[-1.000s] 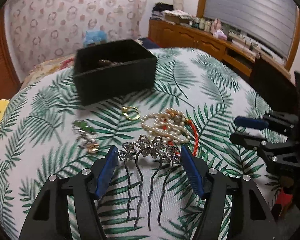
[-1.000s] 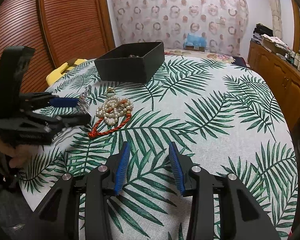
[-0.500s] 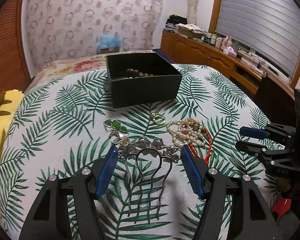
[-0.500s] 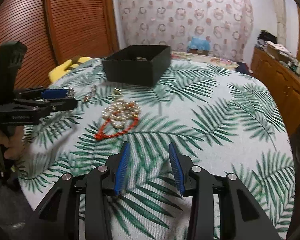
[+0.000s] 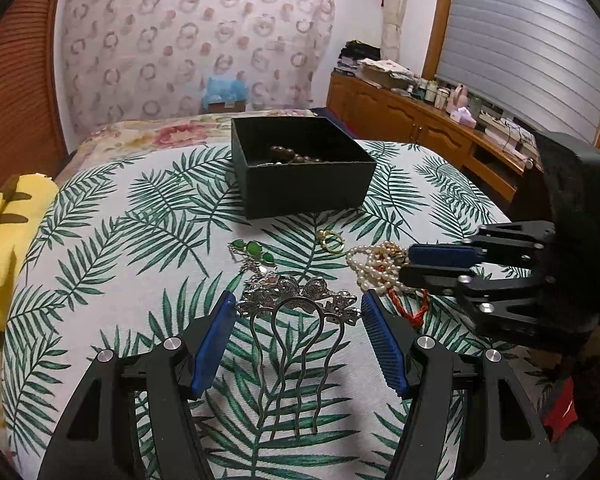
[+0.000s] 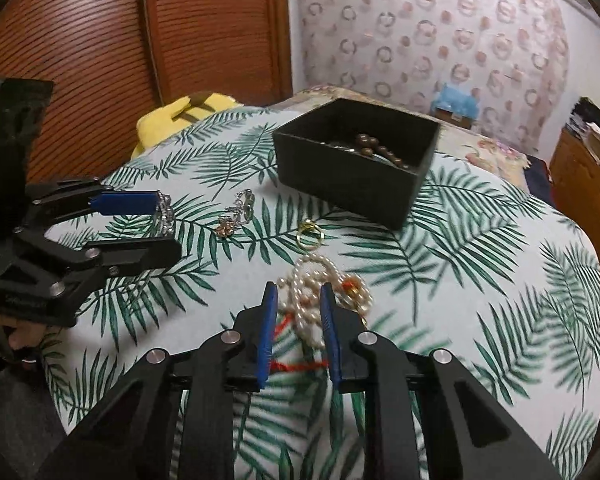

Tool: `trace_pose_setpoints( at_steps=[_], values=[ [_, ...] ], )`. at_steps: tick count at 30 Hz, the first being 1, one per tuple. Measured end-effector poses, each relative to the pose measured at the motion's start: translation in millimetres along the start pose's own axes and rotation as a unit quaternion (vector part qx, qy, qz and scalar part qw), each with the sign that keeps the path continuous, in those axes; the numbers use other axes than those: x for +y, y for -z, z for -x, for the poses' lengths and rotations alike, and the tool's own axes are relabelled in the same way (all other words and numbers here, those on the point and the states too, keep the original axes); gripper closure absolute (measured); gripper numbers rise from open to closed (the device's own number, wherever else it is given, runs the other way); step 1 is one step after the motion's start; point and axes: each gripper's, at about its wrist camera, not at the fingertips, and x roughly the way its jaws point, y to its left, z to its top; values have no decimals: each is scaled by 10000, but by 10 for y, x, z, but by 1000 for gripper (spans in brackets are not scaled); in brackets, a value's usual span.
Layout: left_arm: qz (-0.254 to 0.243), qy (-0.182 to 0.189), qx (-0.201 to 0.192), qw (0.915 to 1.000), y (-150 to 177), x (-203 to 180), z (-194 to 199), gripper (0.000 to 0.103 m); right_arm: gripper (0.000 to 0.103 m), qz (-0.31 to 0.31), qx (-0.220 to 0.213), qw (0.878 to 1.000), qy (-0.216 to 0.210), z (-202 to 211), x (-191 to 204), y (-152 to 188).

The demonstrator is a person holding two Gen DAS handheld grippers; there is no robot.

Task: Organize jewelry
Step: 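Grasp the pearl strand with red cord using the right gripper and lift it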

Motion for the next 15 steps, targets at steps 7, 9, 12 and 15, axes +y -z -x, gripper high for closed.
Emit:
trace_pose_setpoints(
  at_steps=[7,9,12,15],
  values=[
    [61,9,-51,10000,18,45,39,41,81,216,256,9994,104,-189,62,-29],
    [74,18,-54,10000,18,55,44,41,81,259,276,9991,171,-200,68,-31],
    [67,14,-63,10000,24,58,51,41,86,354,283,9987,234,-208,83,-42],
    [75,17,-57,10000,23,58,47,41,98,442,296,9985,112,-202,105,-39]
  ],
)
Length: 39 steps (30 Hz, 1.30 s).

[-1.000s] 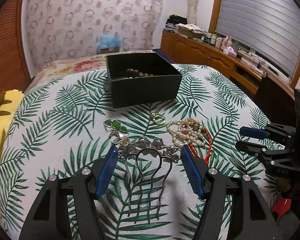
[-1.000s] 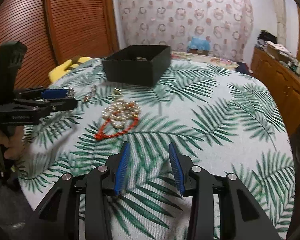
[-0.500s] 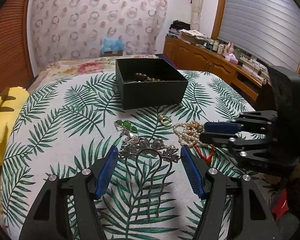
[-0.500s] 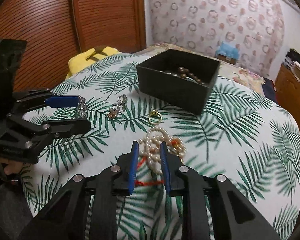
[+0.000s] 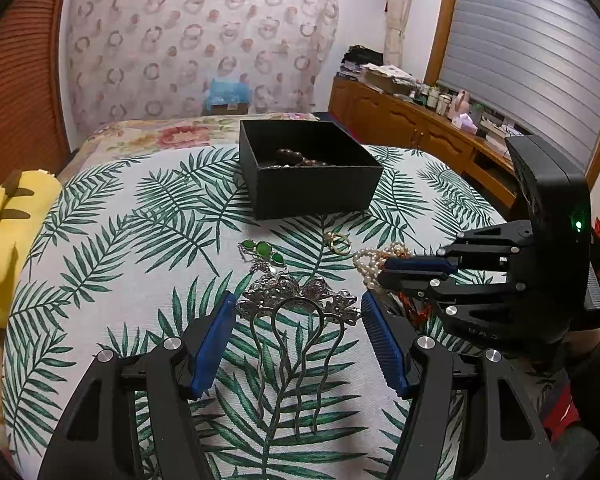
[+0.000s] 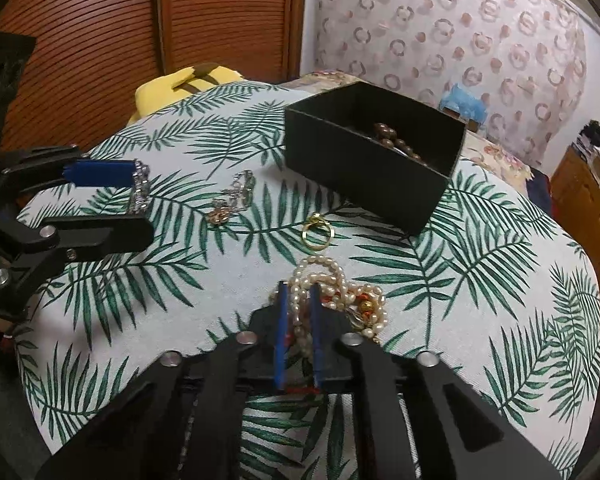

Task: Organize jewelry
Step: 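Grasp the pearl strand with red cord using the right gripper and lift it, then carry the pearl strand to the box with the right while the left carries the hair comb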

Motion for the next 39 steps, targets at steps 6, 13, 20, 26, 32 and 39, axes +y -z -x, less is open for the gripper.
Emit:
trace_pose_setpoints(
  at_steps=[6,13,20,26,32,39],
  values=[
    [0,-3,13,10000,-3,8,2,41,98,-135,-44,9998,-153,40,-28,-6],
    [-8,-3,-2,10000,-8,29,12,41,98,-288,-454,9985,-133,346,-106,-149],
    [-32,-4,-68,10000,-80,31,-2,41,98,-302,-846,9960,-1,660,-214,-358],
    [-81,-8,-209,9997,-204,3,26,41,98,-222,-1129,9932,164,891,-287,-580],
    [-177,-9,-373,9991,-346,-42,61,41,98,-169,-1327,9905,329,1053,-363,-787],
    [-143,3,-521,9985,-522,-18,70,41,98,-105,-1606,9858,483,1250,-437,-1037]
  ],
)
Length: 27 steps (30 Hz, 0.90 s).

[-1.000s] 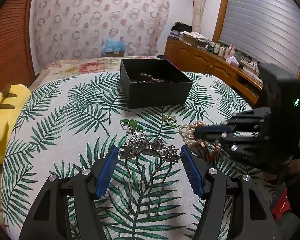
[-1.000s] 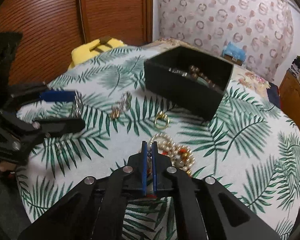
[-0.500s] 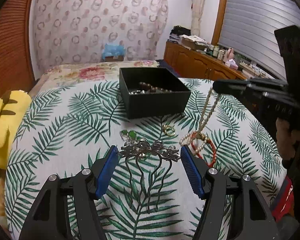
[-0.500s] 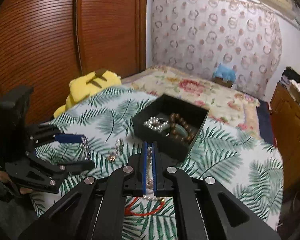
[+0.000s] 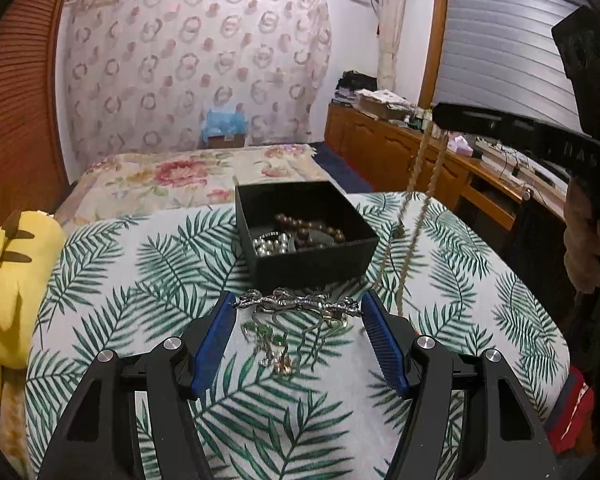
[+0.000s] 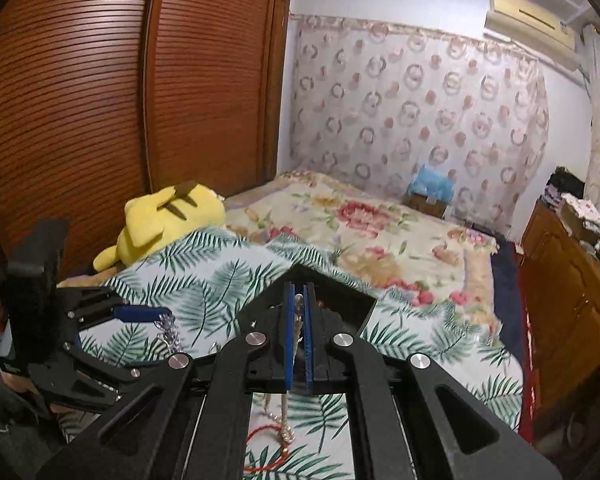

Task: Organize jewelry
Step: 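Carry the pearl strand to the box with the right while the left carries the hair comb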

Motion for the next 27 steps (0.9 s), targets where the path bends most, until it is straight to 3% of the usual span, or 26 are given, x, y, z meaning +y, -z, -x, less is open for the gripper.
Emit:
trace_pose_setpoints(
  at_steps=[27],
  values=[
    [-138,-179,-177,9996,-427,55,-171,41,98,67,-356,9978,557,-197,-361,-764]
  ],
)
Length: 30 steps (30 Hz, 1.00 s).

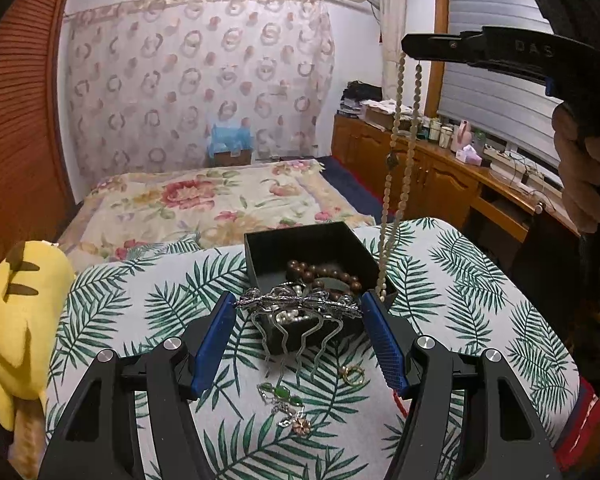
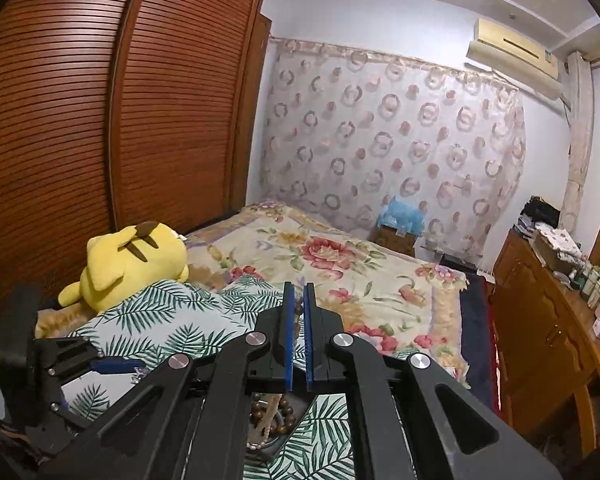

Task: Organize jewelry
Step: 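Carry the pearl strand to the box with the right while the left carries the hair comb, then open both grippers to drop the pearl strand and hair comb into the box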

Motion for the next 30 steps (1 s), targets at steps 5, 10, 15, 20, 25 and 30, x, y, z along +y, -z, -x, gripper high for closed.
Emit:
trace_pose_setpoints(
  at_steps=[5,10,15,20,25,30],
  values=[
    [-40,-62,10,10000,-58,11,-63,41,98,-217,251,9994,-95,-229,-74,161],
    [-40,-145,7,9999,-147,31,-131,41,98,-411,465,9979,-194,-438,-83,345],
    [-61,-180,-37,9998,-268,44,-168,41,98,-521,824,9946,-363,-622,-64,592],
    [-89,-202,-35,9997,-376,38,-279,41,97,-659,1130,9901,-508,-813,-24,830],
    [-130,-243,48,9996,-417,21,-433,41,95,-727,1252,9878,-566,-862,-54,952],
    [-166,-219,151,9995,-462,-49,-613,41,94,-789,1273,9875,-483,-789,-170,1083]
  ],
)
